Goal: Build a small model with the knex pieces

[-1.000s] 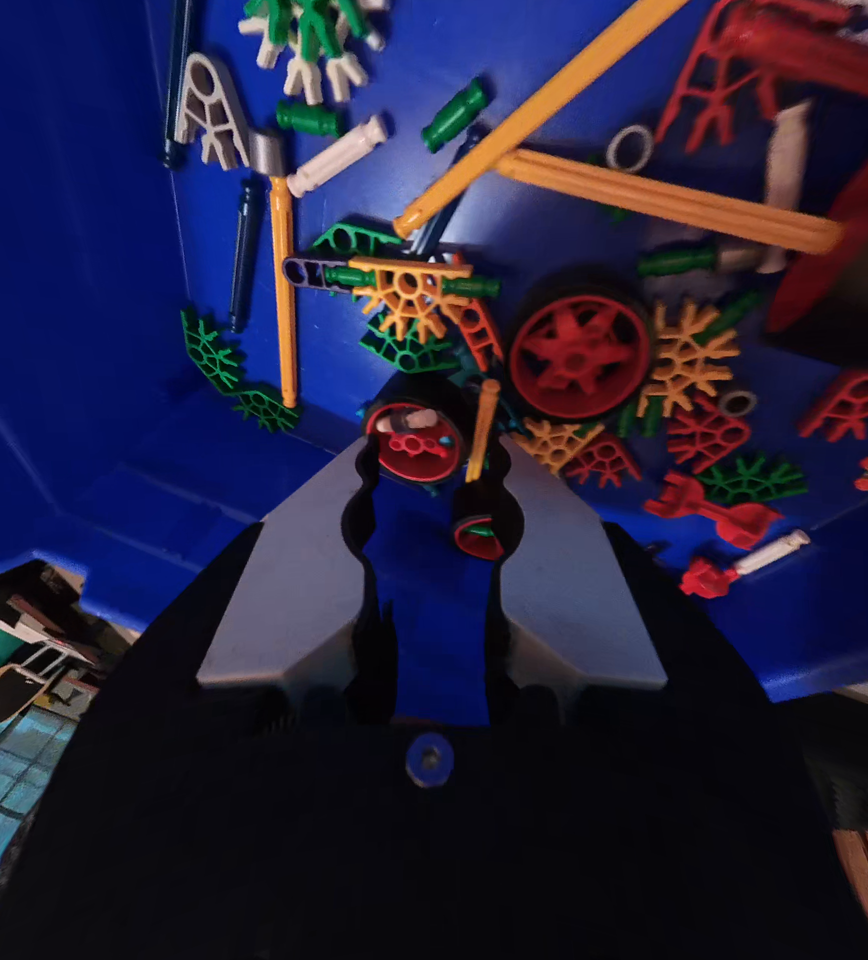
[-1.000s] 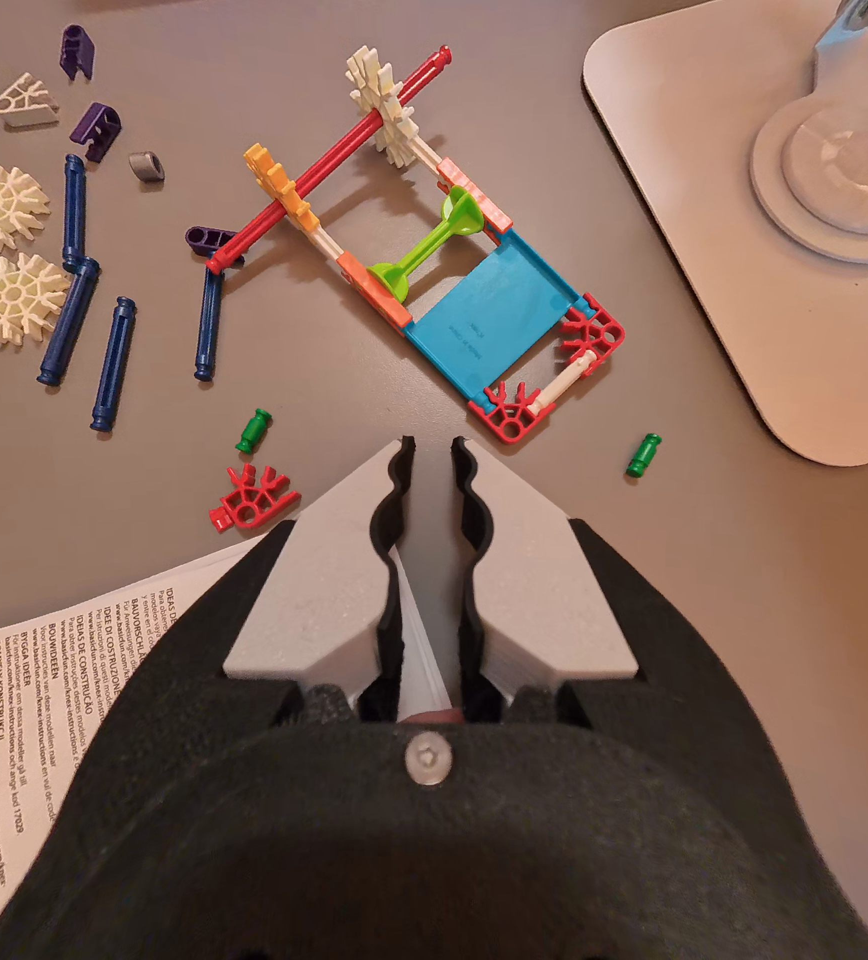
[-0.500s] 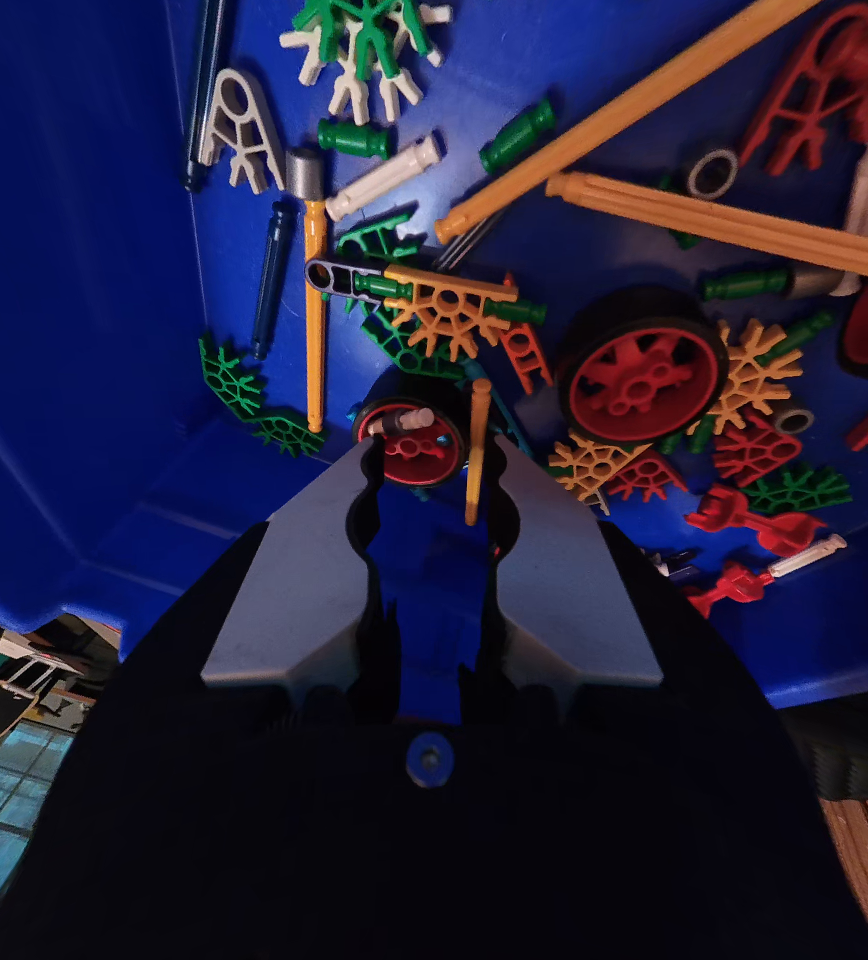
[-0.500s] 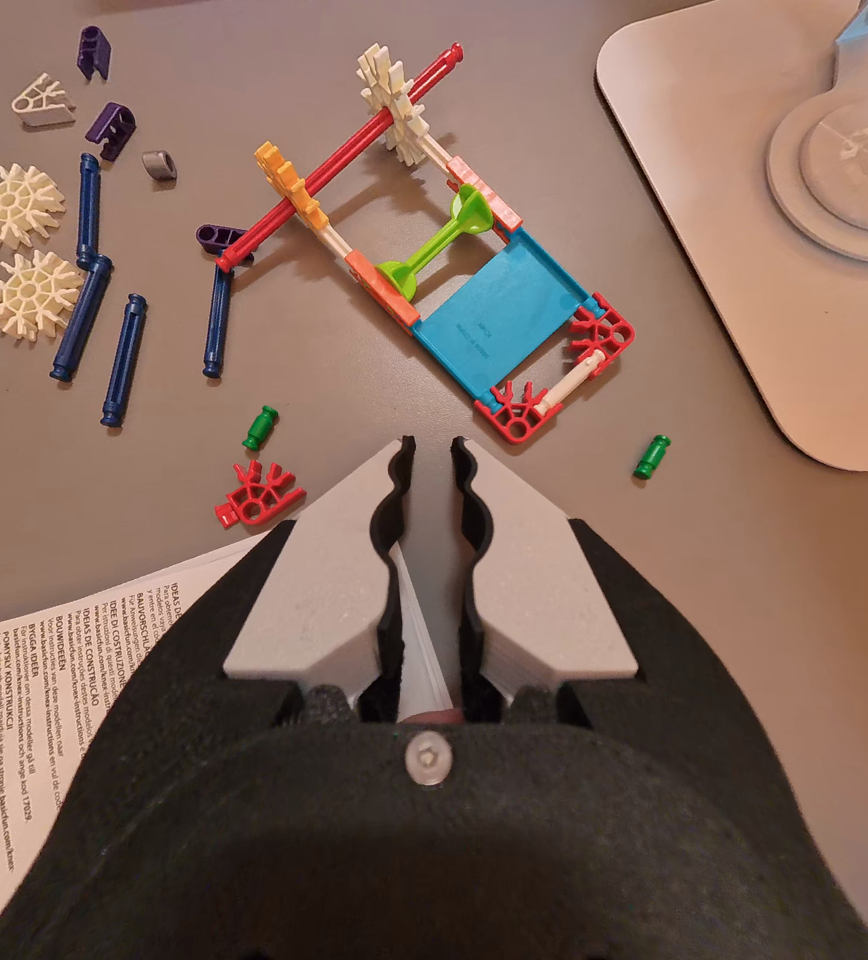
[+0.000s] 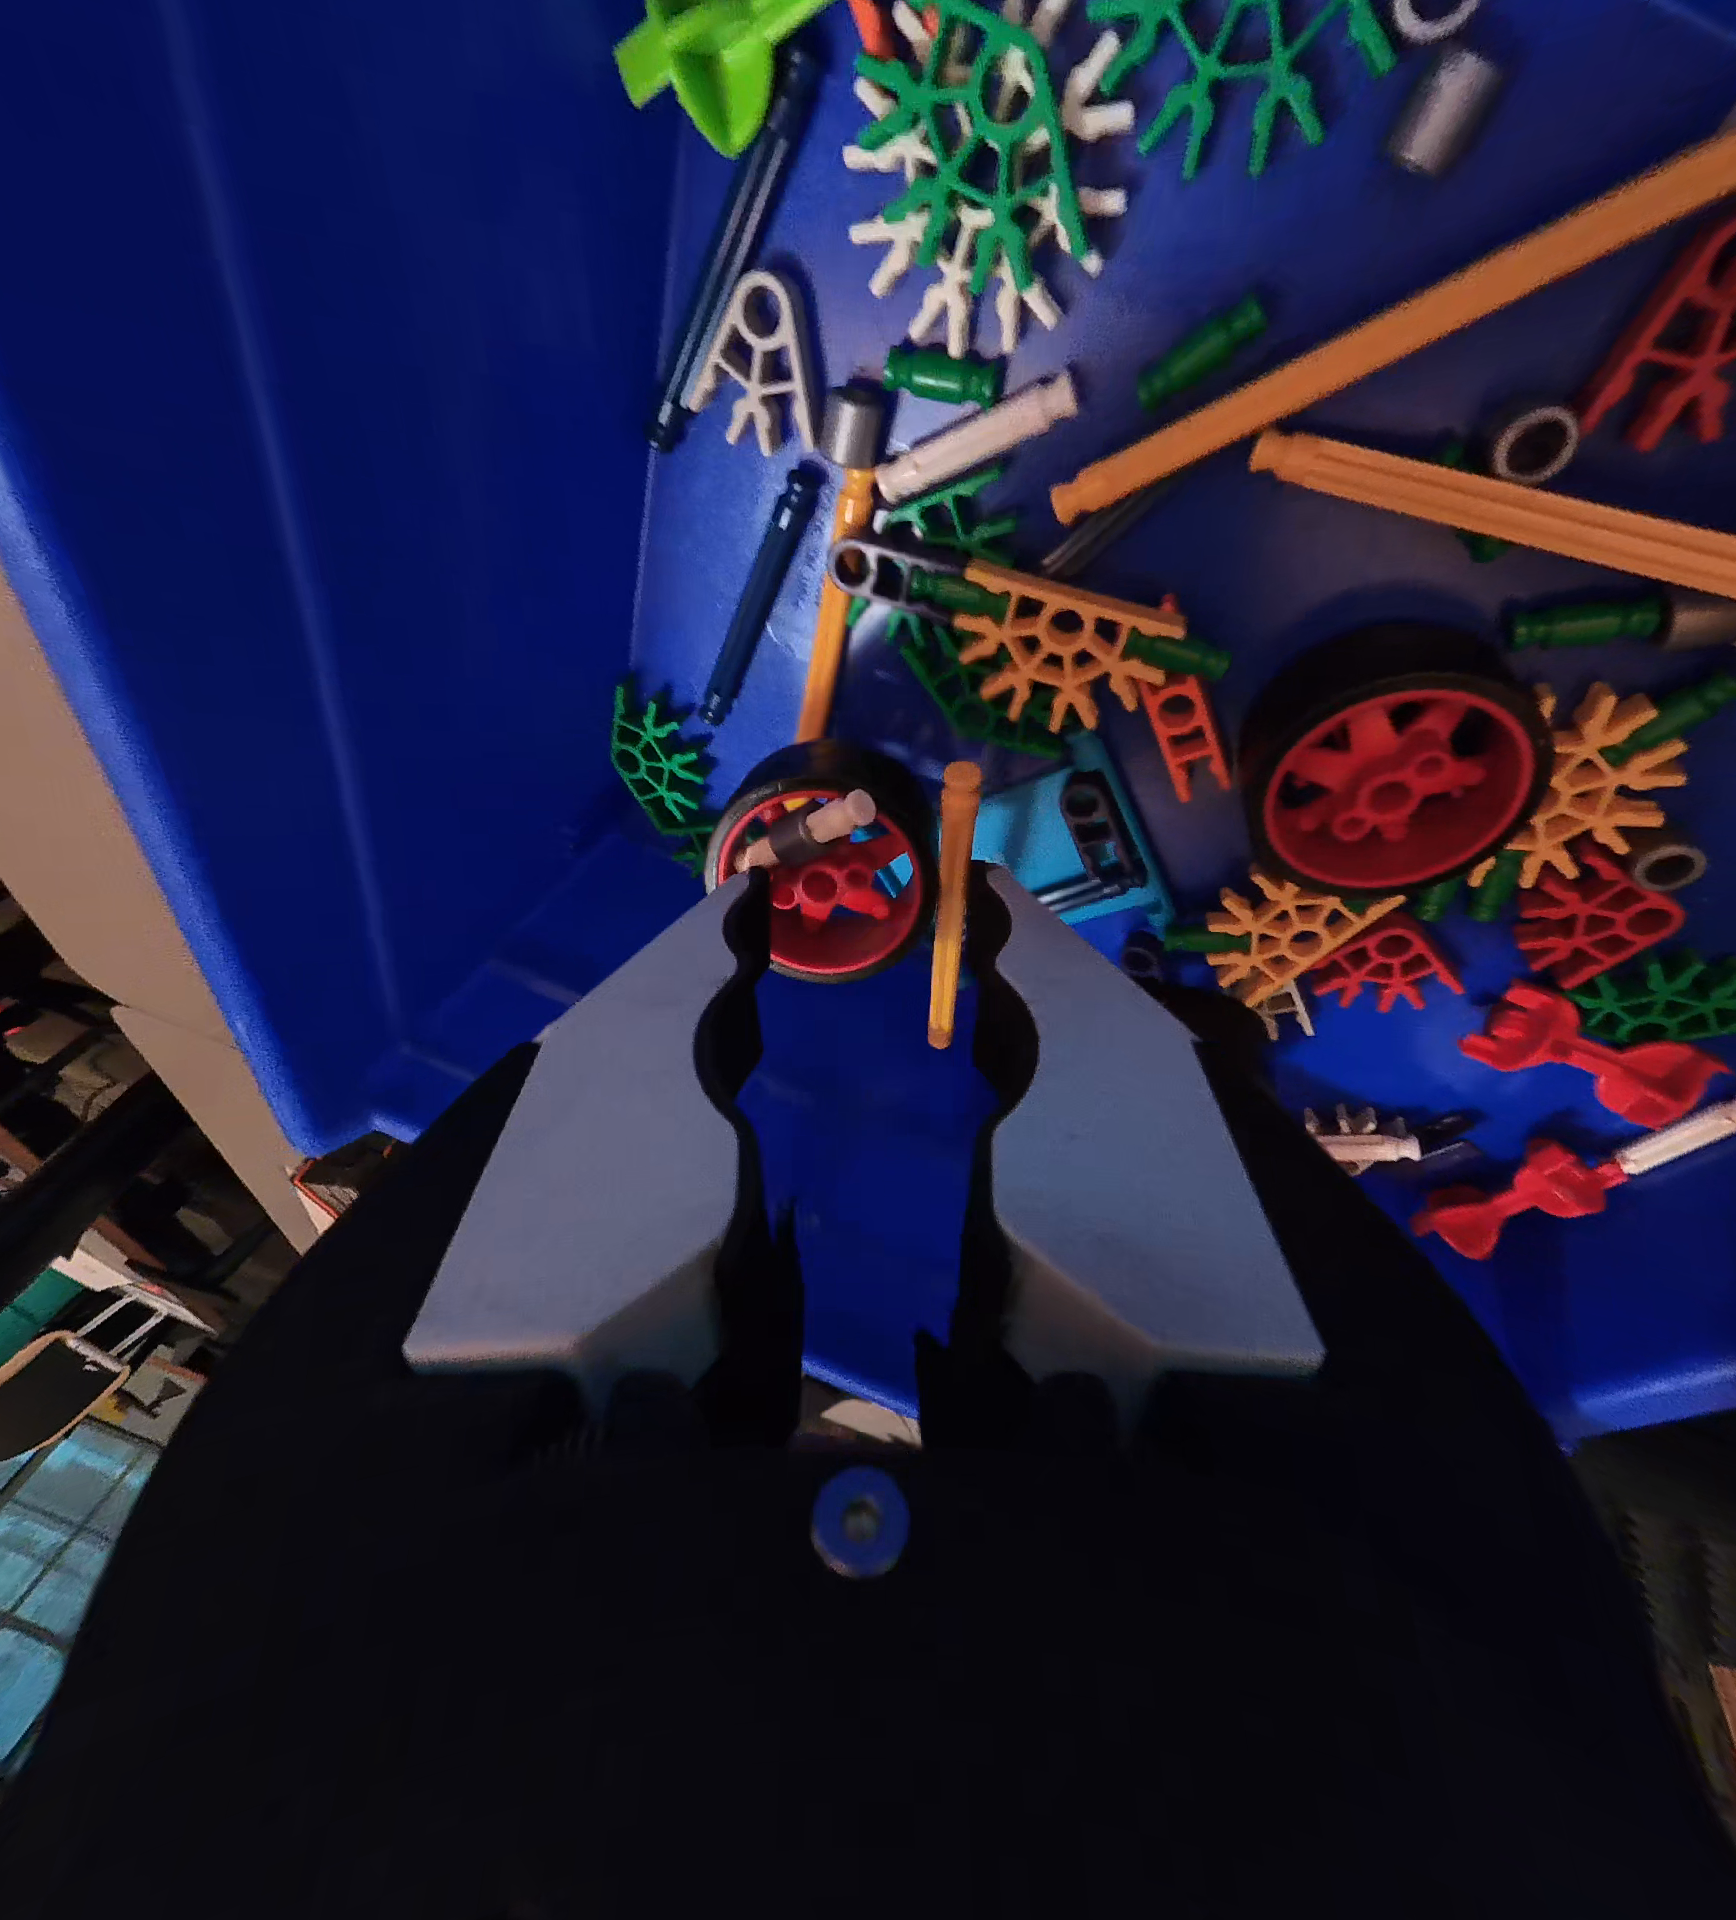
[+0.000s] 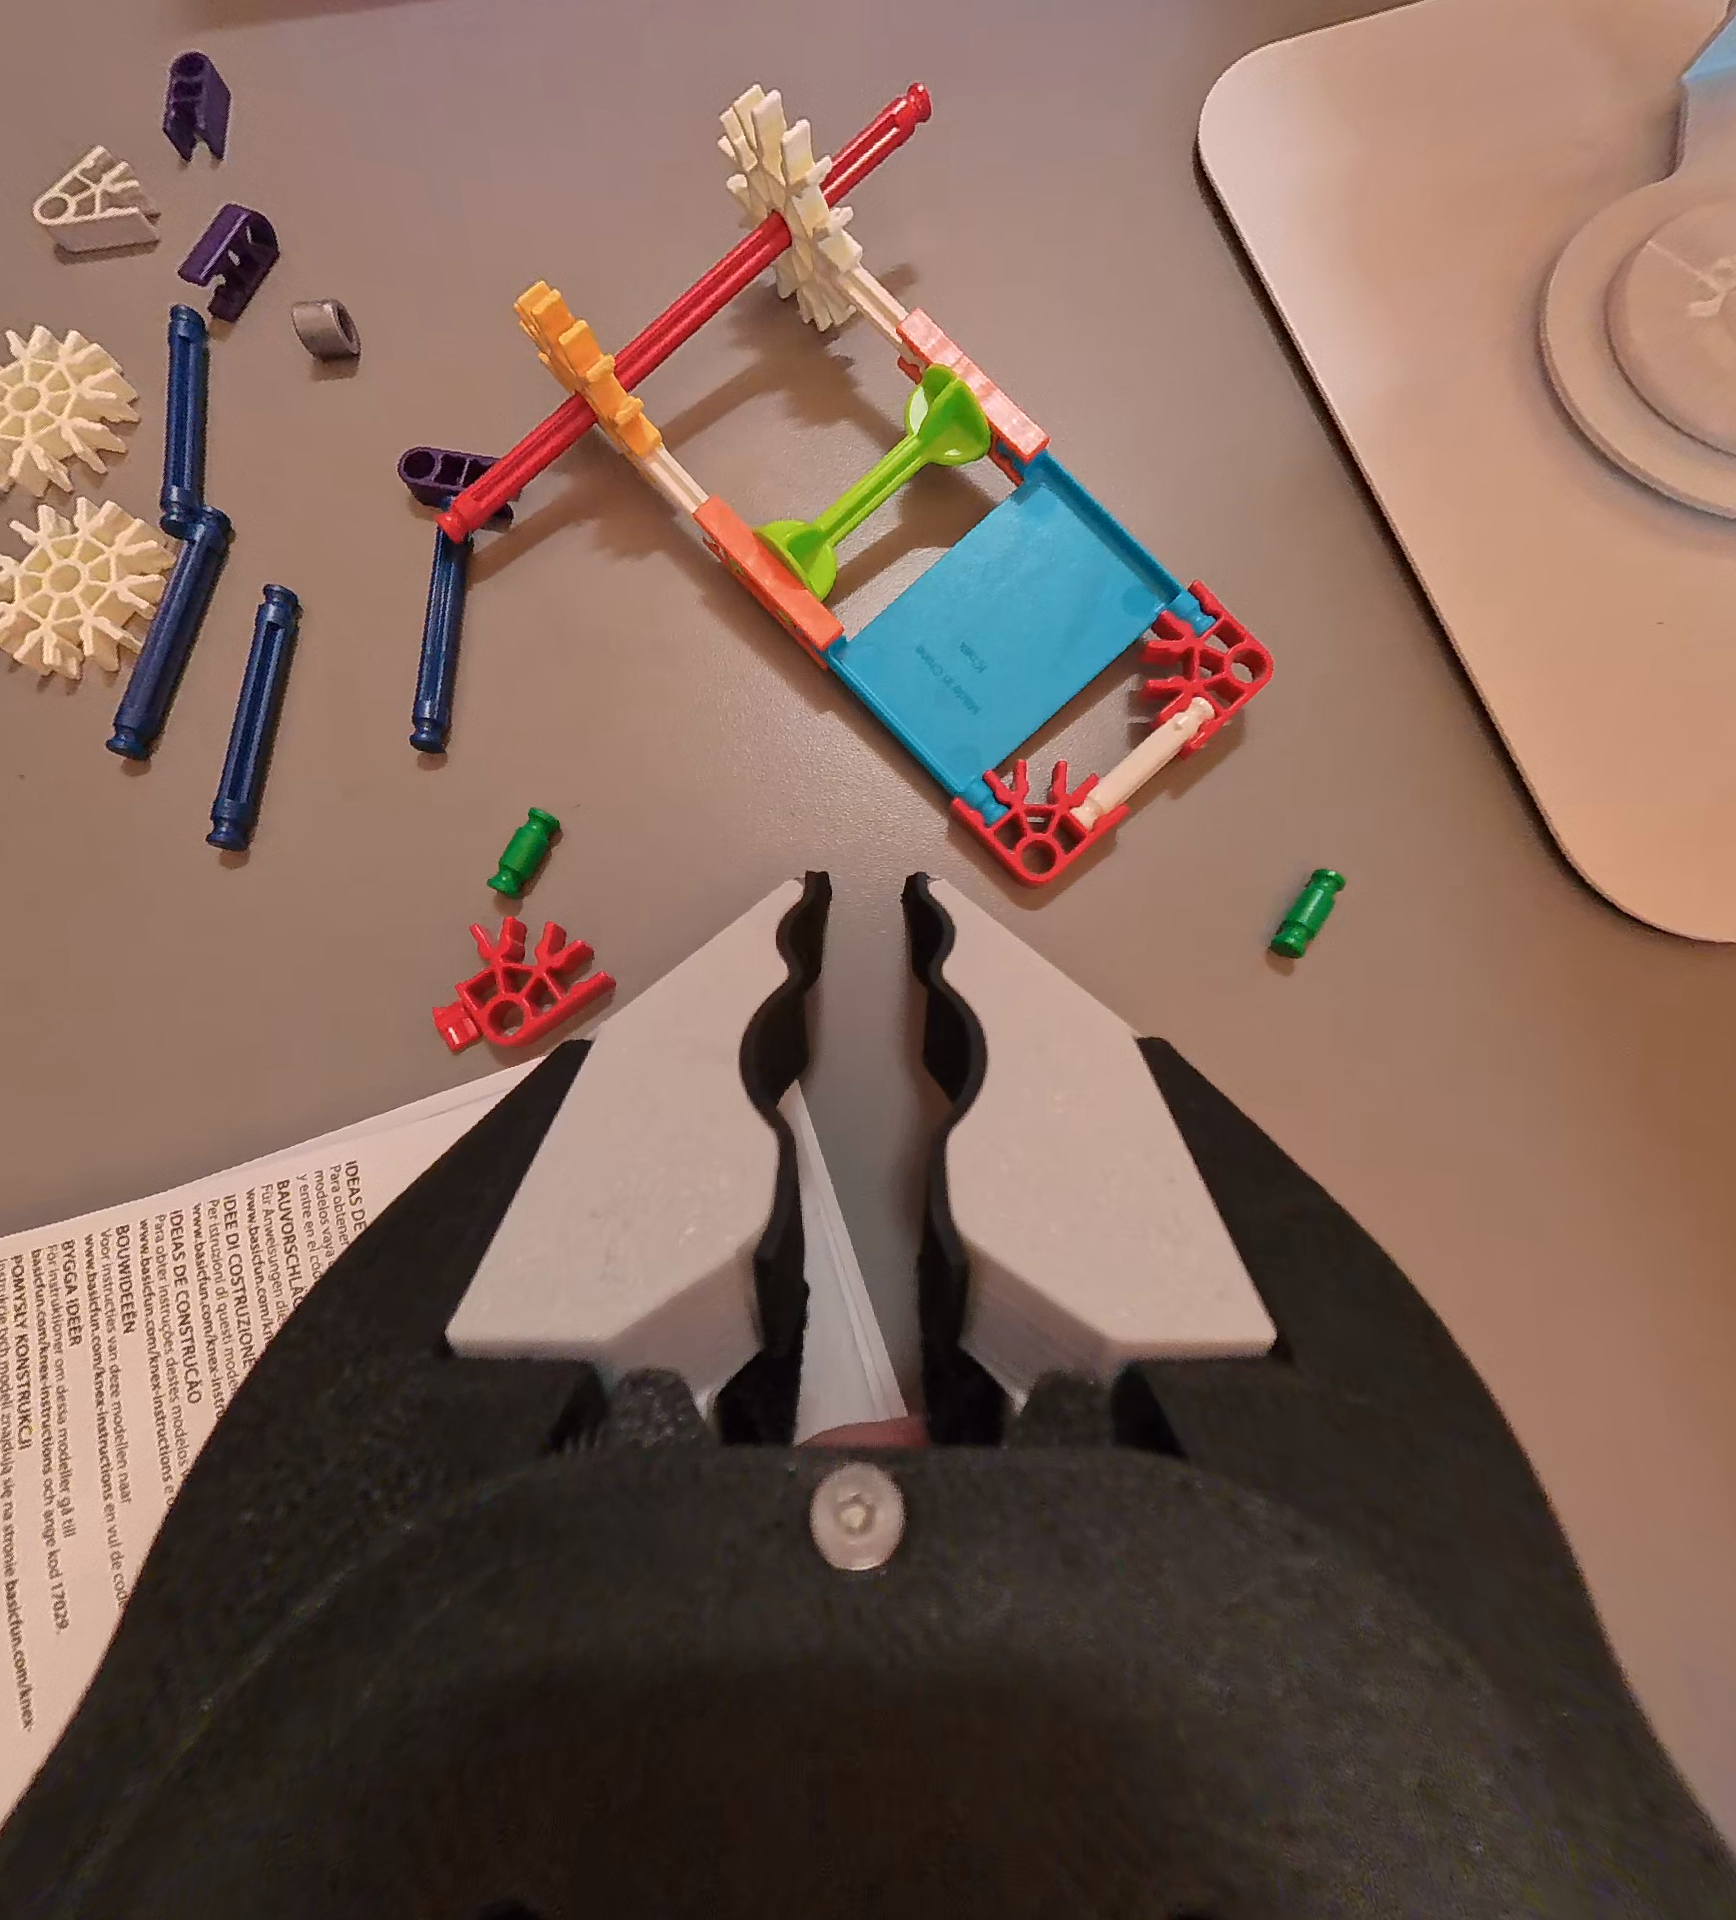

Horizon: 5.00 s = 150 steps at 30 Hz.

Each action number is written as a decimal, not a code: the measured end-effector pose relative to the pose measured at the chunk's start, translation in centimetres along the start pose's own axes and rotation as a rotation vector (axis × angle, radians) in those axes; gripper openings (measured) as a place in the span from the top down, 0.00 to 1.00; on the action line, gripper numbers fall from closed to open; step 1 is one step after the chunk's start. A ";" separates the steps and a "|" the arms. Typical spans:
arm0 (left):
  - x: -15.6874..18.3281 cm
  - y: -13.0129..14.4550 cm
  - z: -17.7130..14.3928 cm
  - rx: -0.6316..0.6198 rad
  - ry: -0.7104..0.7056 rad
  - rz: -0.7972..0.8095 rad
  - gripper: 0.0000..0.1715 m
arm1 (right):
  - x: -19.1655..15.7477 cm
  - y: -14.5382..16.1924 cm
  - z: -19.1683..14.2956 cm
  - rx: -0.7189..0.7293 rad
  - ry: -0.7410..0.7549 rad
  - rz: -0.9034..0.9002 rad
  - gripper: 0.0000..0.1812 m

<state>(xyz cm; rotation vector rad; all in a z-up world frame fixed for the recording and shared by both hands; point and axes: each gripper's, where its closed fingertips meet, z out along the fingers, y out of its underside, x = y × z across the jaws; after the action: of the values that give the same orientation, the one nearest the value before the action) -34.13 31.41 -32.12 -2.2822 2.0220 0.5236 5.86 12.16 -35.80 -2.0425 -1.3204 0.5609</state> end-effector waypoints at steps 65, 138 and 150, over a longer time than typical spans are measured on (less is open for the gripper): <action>3.5 0.4 -1.0 0.144 -0.201 0.070 0.93 | -0.2 0.0 0.0 -0.005 -0.003 -0.020 0.93; 5.8 2.2 -1.8 0.120 -0.017 -0.166 0.87 | -0.8 0.1 0.0 -0.007 -0.033 -0.033 0.92; 5.3 4.0 2.8 -0.064 0.085 -0.209 0.94 | -0.9 0.1 0.0 -0.008 -0.036 -0.037 0.93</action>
<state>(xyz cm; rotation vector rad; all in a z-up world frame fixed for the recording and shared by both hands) -38.13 26.49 -35.53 -2.5565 1.7947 0.4905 5.57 11.35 -35.81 -2.0187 -1.3802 0.5789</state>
